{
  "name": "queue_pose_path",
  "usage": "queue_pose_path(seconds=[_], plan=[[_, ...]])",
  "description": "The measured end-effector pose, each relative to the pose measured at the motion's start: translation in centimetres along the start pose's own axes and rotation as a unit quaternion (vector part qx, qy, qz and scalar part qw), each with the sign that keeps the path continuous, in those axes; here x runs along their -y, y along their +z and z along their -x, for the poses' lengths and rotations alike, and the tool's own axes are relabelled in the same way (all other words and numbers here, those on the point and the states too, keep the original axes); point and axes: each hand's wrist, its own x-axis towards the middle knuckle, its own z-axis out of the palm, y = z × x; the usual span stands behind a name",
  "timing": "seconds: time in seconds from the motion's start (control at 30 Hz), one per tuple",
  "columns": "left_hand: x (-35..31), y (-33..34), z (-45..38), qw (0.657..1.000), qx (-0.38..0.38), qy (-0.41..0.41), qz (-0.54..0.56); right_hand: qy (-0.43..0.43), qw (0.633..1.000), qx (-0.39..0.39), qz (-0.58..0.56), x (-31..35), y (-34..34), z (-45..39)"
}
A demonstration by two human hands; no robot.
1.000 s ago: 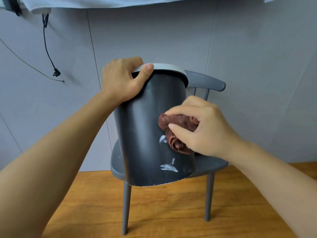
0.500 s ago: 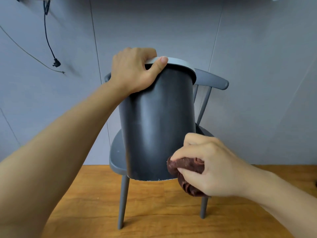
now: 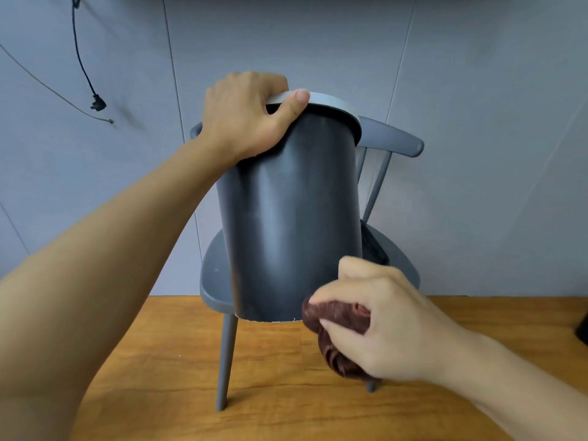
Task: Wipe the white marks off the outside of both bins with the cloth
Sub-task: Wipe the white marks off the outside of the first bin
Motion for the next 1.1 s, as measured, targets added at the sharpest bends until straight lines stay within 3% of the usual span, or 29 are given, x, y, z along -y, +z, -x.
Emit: queue_pose_path(seconds=[0.07,0.2,0.27,0.53,0.73,0.87,0.97,1.1], plan=[[0.0,0.1,0.0,1.000,0.000,0.003,0.000,0.011,1.000,-0.010,-0.018,0.0,0.0,0.5],[0.4,0.0,0.2,1.000,-0.002,0.000,0.008,0.059,0.982,-0.175,-0.030,-1.1,-1.5,-1.1],[0.3,-0.2,0.3,1.000,-0.002,0.000,0.006,0.073,0.979,-0.192,-0.013,-1.6,-1.7,-1.7],[-0.5,-0.5,0.5,1.000,0.003,0.022,0.020,0.039,0.998,-0.007,-0.055,-1.1,0.9,2.9],[-0.1,-0.7,0.6,1.000,0.007,0.011,0.029,0.060,0.983,-0.150,-0.086,-1.7,-2.0,2.1],[0.5,-0.7,0.6,1.000,0.007,-0.008,0.024,0.053,0.985,-0.152,-0.070,-0.9,-1.5,-0.2],[0.9,-0.6,0.6,0.999,0.003,-0.014,0.029,0.030,0.994,-0.103,-0.029,0.0,-0.1,-0.7],[1.5,-0.6,0.9,0.999,-0.003,-0.006,0.039,0.010,0.999,0.042,0.016,0.1,0.2,1.6]])
